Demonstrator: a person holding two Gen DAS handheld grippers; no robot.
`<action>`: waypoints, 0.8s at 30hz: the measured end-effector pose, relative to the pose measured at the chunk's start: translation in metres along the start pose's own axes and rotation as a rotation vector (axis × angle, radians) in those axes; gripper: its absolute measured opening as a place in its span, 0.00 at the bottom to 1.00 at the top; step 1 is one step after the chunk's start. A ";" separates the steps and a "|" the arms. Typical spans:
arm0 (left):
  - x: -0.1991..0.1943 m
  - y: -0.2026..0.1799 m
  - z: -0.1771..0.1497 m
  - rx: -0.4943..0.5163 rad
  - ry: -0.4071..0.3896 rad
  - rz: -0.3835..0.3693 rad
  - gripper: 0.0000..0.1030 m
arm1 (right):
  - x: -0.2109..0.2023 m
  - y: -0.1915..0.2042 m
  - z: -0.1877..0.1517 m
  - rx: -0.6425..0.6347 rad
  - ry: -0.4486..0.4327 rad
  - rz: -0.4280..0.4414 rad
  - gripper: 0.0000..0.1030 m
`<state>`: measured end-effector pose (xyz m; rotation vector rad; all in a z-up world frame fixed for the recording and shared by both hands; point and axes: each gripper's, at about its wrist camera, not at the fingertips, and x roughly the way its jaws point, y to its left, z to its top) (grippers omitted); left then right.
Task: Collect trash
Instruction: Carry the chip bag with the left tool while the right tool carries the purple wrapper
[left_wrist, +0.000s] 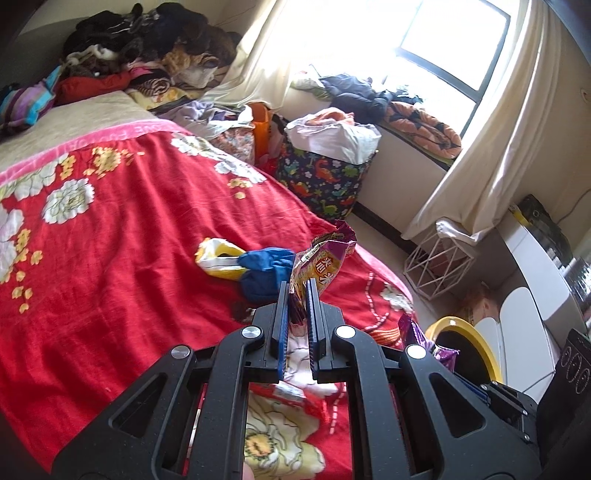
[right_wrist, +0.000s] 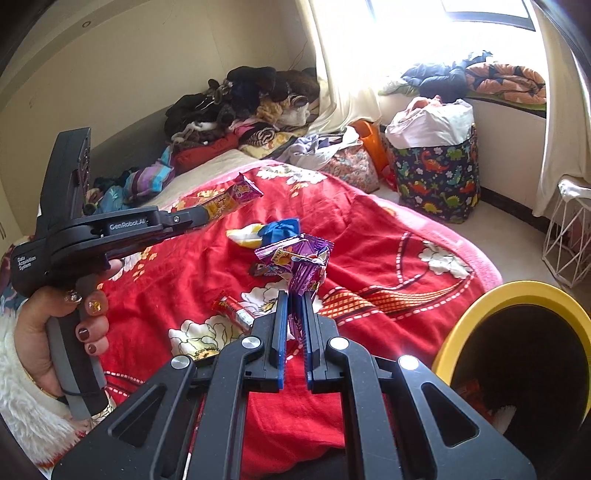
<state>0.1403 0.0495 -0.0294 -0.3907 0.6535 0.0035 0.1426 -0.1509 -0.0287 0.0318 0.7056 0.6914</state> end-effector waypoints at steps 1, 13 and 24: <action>-0.001 -0.003 0.000 0.005 -0.001 -0.004 0.05 | -0.002 -0.002 0.000 0.004 -0.005 -0.004 0.07; -0.008 -0.032 -0.003 0.058 -0.005 -0.047 0.05 | -0.027 -0.020 -0.003 0.050 -0.047 -0.039 0.07; -0.010 -0.055 -0.009 0.101 0.000 -0.081 0.05 | -0.046 -0.038 -0.006 0.090 -0.075 -0.069 0.07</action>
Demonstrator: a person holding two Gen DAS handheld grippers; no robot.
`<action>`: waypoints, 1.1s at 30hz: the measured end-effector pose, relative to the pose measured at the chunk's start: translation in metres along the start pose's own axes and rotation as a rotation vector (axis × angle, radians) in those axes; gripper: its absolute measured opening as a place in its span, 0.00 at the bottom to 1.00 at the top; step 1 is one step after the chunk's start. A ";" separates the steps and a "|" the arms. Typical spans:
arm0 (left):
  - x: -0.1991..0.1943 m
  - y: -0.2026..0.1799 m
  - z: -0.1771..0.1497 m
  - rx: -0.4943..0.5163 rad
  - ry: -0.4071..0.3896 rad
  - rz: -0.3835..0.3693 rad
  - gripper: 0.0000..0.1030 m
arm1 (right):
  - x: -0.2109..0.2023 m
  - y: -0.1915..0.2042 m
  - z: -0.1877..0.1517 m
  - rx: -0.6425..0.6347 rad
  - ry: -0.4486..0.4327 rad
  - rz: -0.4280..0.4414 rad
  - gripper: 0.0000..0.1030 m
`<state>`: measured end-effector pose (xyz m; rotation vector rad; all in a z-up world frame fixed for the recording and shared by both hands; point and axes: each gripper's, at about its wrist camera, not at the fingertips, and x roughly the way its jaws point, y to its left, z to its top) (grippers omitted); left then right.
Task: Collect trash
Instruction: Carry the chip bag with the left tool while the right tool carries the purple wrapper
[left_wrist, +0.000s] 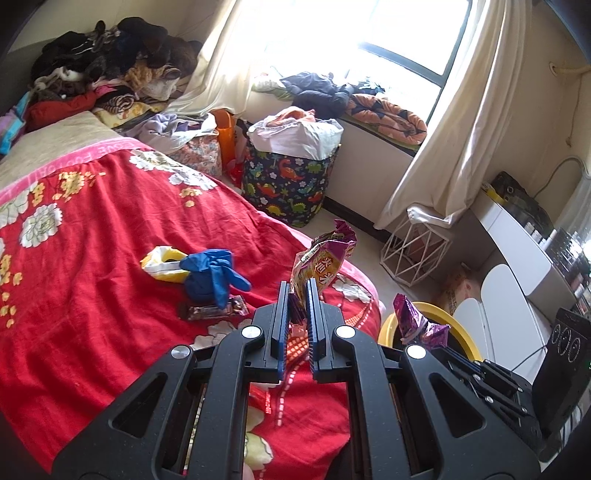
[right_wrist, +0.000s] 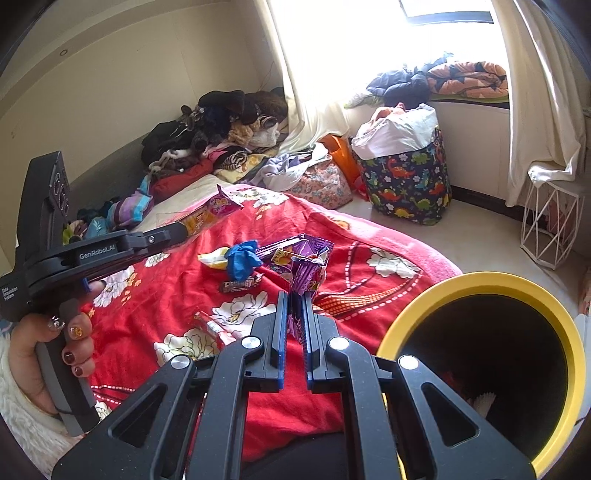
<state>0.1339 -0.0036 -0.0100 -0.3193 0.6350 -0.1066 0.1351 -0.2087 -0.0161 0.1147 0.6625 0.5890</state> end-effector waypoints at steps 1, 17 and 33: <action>0.000 -0.002 0.000 0.003 0.001 -0.003 0.05 | -0.001 -0.003 0.000 0.004 -0.001 -0.004 0.07; 0.008 -0.028 -0.006 0.053 0.024 -0.048 0.05 | -0.023 -0.034 -0.004 0.072 -0.035 -0.064 0.07; 0.018 -0.065 -0.017 0.114 0.058 -0.098 0.05 | -0.049 -0.078 -0.013 0.156 -0.073 -0.144 0.07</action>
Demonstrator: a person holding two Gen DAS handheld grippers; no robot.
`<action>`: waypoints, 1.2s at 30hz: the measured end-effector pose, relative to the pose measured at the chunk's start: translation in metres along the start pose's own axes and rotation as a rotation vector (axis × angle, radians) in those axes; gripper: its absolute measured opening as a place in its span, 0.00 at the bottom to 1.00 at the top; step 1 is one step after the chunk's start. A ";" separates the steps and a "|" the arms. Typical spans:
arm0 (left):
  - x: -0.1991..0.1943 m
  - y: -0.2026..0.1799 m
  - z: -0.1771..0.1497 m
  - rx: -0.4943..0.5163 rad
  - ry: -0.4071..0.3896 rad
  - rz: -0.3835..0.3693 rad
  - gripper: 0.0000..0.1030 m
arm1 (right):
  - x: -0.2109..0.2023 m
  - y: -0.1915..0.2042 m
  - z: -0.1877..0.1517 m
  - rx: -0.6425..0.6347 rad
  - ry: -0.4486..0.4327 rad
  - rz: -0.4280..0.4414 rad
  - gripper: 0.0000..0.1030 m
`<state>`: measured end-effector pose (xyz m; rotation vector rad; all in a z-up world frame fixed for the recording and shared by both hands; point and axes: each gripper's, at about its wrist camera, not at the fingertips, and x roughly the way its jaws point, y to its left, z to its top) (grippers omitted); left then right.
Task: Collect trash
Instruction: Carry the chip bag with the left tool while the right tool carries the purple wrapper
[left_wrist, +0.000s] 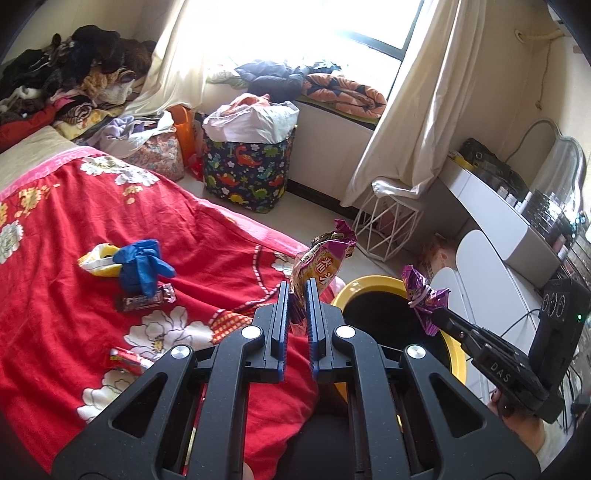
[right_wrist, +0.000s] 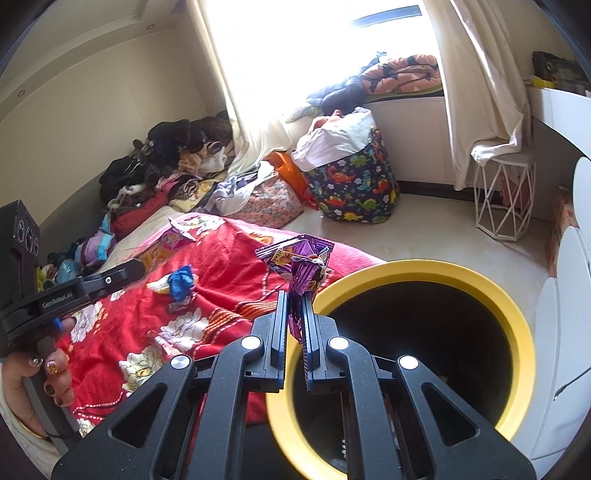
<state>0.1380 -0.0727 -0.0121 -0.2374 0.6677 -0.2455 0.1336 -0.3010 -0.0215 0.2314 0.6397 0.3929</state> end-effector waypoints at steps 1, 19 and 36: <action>0.001 -0.001 -0.001 0.001 0.002 -0.003 0.05 | -0.001 -0.003 -0.001 0.004 -0.002 -0.005 0.07; 0.019 -0.045 -0.010 0.081 0.047 -0.071 0.05 | -0.021 -0.051 -0.006 0.100 -0.035 -0.103 0.07; 0.039 -0.076 -0.024 0.144 0.106 -0.115 0.05 | -0.021 -0.079 -0.013 0.169 -0.021 -0.148 0.07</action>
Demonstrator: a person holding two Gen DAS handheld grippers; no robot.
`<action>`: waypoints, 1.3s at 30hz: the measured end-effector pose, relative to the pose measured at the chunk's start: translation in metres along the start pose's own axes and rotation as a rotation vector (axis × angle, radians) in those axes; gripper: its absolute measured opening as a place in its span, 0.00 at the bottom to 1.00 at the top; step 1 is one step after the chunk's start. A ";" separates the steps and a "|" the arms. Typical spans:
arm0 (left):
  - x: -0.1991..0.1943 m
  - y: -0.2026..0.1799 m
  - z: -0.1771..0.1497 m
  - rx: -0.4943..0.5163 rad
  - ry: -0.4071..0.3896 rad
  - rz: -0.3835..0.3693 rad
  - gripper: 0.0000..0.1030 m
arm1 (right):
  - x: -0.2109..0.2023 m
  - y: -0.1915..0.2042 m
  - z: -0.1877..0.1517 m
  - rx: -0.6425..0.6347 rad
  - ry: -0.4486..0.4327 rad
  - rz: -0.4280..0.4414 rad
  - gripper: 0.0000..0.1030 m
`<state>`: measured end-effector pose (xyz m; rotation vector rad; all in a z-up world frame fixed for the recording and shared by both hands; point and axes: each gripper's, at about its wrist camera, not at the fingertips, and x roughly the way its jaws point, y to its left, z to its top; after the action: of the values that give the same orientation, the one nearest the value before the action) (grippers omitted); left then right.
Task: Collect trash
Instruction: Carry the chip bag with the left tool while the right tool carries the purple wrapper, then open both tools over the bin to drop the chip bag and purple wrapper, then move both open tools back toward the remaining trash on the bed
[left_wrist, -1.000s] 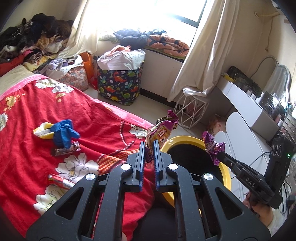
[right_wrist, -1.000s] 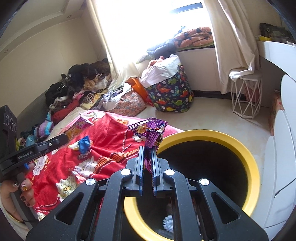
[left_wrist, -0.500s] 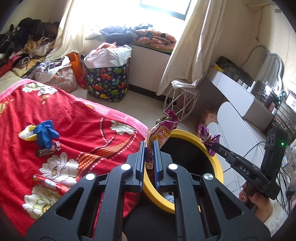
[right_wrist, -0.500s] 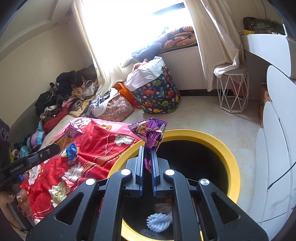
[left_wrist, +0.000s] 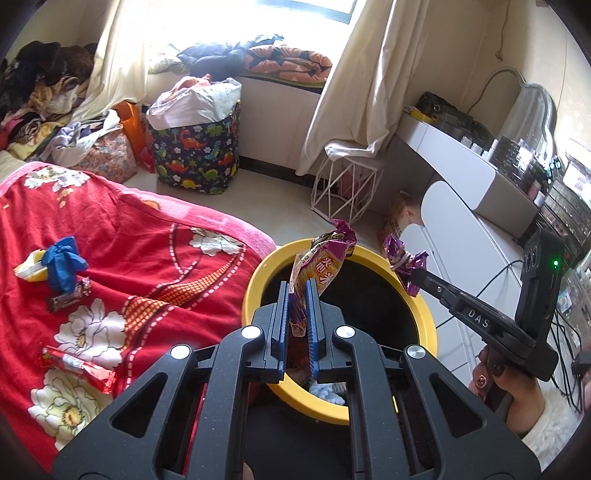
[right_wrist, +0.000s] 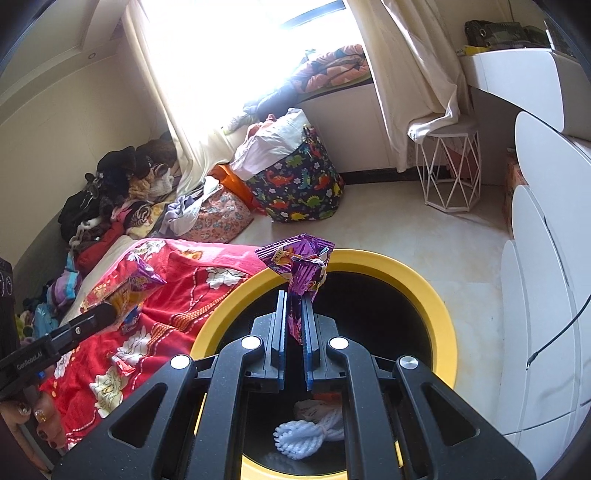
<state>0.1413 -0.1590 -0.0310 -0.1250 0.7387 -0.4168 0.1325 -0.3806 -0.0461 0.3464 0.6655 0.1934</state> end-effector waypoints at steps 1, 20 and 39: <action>0.002 -0.001 0.000 0.002 0.004 -0.001 0.05 | 0.000 -0.001 0.000 0.003 0.002 -0.002 0.07; 0.045 -0.023 -0.014 0.056 0.097 -0.033 0.05 | 0.005 -0.015 -0.005 0.046 0.028 -0.032 0.08; 0.004 0.049 0.000 -0.108 -0.068 0.156 0.85 | 0.008 0.016 -0.007 -0.001 0.019 0.010 0.51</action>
<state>0.1595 -0.1164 -0.0460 -0.1804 0.6986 -0.2232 0.1335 -0.3617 -0.0501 0.3476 0.6823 0.2065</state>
